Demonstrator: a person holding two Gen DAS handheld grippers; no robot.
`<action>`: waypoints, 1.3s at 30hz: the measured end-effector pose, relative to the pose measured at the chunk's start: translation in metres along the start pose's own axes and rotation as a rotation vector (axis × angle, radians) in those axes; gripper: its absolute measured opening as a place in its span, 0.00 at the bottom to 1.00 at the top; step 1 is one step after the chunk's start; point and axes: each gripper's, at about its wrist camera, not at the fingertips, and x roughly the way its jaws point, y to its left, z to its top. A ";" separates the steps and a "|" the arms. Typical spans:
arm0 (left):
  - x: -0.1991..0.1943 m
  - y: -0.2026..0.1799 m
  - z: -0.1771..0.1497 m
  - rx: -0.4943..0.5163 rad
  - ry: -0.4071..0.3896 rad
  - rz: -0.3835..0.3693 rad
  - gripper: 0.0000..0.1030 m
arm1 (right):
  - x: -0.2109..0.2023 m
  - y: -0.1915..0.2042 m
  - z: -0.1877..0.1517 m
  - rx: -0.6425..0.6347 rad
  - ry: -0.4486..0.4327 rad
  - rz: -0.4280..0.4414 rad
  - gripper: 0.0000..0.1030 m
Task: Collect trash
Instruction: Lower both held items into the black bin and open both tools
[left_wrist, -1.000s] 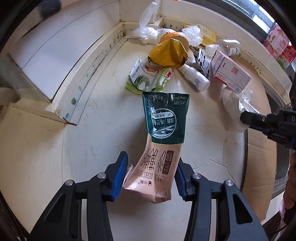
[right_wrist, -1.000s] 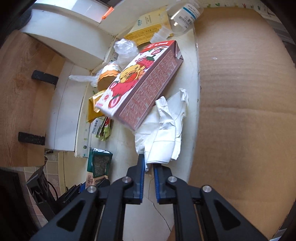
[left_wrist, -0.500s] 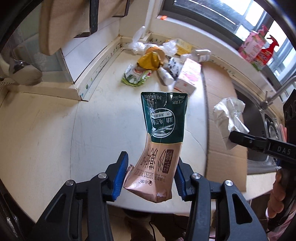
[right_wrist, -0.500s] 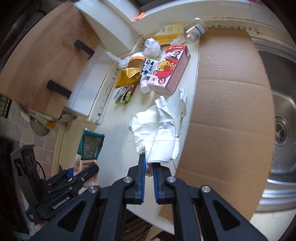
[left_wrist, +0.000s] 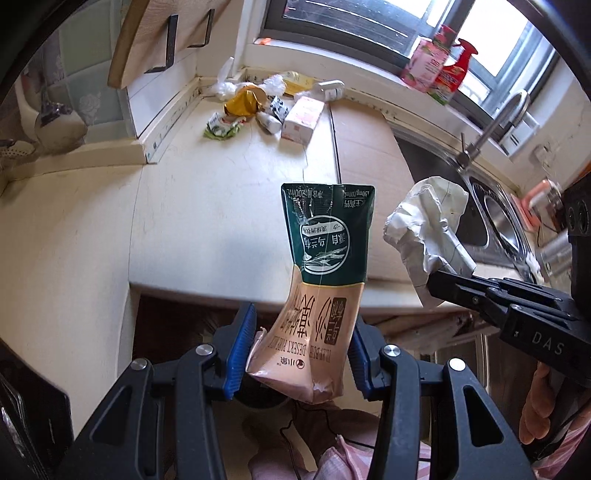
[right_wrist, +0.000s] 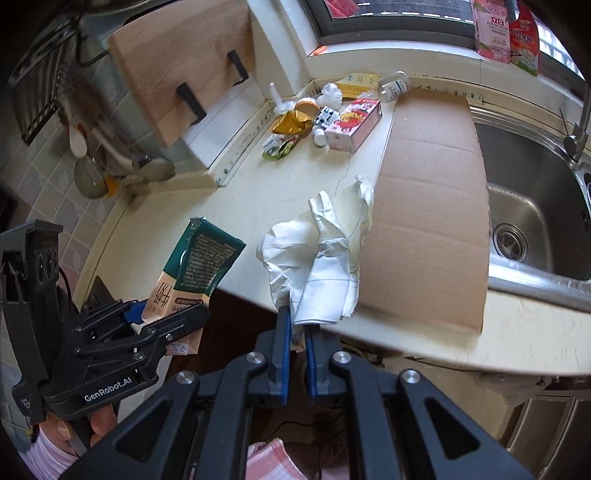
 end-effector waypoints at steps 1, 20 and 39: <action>-0.002 0.001 -0.008 0.006 0.004 -0.002 0.44 | 0.000 0.005 -0.007 -0.004 0.005 -0.007 0.07; 0.019 0.032 -0.104 -0.008 0.162 -0.036 0.44 | 0.038 0.048 -0.091 -0.140 0.186 -0.115 0.07; 0.171 0.077 -0.177 -0.178 0.420 0.061 0.44 | 0.223 -0.011 -0.150 -0.172 0.547 -0.107 0.07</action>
